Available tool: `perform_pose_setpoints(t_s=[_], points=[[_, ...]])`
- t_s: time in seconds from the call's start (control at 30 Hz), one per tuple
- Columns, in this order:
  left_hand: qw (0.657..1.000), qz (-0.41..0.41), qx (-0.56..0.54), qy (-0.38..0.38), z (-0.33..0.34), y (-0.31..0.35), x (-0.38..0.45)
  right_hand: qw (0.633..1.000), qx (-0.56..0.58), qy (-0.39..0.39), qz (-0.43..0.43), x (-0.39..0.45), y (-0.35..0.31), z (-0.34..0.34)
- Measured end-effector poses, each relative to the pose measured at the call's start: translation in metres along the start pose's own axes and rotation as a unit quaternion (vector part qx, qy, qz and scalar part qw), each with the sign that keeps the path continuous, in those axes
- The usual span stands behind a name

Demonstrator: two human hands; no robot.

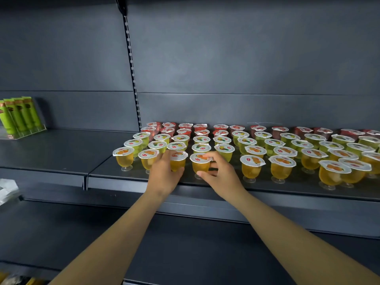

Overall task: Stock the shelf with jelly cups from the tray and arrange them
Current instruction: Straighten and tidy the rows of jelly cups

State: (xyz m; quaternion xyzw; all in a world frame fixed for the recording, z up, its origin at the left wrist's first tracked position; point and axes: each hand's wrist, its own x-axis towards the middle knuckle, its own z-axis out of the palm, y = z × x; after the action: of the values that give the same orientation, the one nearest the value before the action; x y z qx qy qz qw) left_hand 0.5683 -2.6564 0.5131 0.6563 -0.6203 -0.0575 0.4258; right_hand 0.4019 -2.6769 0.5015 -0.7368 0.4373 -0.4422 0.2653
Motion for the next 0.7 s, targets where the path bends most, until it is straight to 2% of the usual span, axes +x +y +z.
perform_pose_setpoints(t_s=[0.2, 0.33, 0.53, 0.7], points=[[0.996, -0.021, 0.037, -0.074, -0.011, 0.009, 0.001, 0.998, -0.063, -0.017, 0.001, -0.007, -0.012, -0.014], [0.99, -0.009, 0.093, -0.103, -0.027, 0.018, -0.007, 0.987, -0.153, -0.035, -0.017, -0.024, -0.029, -0.035], [0.967, 0.066, 0.194, -0.152, -0.059, 0.049, -0.029, 0.956, -0.29, -0.035, -0.035, -0.058, -0.067, -0.077], [0.934, 0.163, 0.264, -0.175, -0.075, 0.093, -0.045, 0.919, -0.391, -0.042, 0.004, -0.091, -0.098, -0.122]])
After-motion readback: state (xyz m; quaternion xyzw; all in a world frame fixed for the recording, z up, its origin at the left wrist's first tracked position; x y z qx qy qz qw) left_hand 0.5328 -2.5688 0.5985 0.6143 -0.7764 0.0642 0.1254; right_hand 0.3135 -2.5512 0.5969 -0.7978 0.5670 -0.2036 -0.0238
